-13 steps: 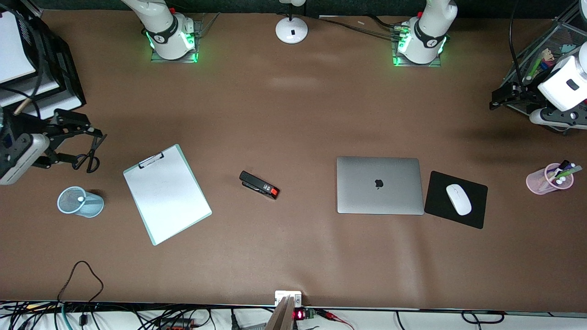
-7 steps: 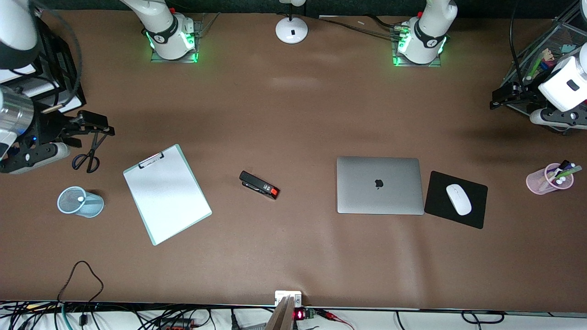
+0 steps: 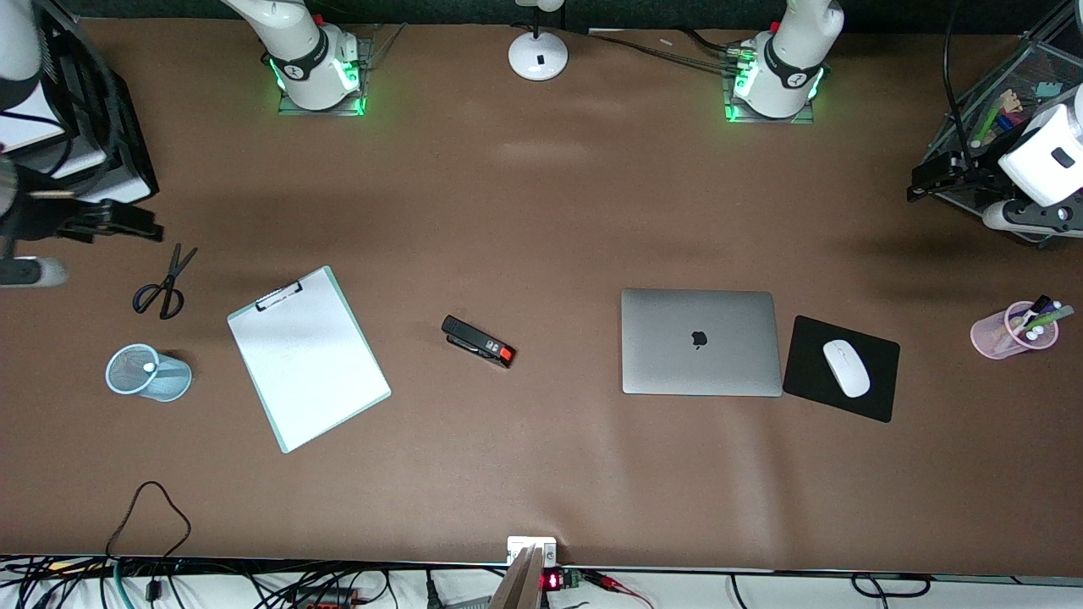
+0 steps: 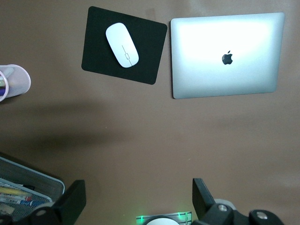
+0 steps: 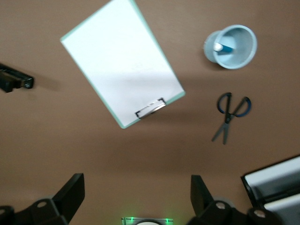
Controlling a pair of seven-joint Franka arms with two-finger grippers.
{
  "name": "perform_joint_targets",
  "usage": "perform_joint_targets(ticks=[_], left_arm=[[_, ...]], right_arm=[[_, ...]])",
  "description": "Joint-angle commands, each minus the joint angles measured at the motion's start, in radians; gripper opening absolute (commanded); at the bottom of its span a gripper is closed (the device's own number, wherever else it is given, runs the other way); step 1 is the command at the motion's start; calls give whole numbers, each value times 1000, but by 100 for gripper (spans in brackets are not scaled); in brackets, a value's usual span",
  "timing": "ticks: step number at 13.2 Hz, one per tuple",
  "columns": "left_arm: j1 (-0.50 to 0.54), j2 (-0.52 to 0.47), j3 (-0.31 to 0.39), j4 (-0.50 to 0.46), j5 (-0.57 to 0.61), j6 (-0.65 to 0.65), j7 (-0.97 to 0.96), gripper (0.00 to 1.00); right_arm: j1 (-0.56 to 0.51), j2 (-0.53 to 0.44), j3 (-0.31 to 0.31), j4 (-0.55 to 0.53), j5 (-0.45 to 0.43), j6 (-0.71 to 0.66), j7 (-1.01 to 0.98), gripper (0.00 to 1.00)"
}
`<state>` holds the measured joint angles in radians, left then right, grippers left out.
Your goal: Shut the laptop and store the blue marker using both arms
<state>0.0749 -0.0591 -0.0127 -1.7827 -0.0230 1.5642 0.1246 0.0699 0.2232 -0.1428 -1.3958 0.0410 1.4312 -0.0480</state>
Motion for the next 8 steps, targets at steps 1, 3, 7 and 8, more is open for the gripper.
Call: perform_joint_targets(ticks=[1,3,7,8], left_arm=[[8,16,-1,37,-23,-29,7,100],[8,16,-1,37,-22,-29,7,100],[14,16,-1,37,-23,-30,9,100],[16,16,-1,37,-23,-30,9,100]], right_arm=[[5,-27,6,-32,-55,4,26,100],[7,-44,8,-63,-56,55,27,100],[5,-177,8,-268,-55,210,17,100],[5,-177,8,-267,-55,204,16,100]])
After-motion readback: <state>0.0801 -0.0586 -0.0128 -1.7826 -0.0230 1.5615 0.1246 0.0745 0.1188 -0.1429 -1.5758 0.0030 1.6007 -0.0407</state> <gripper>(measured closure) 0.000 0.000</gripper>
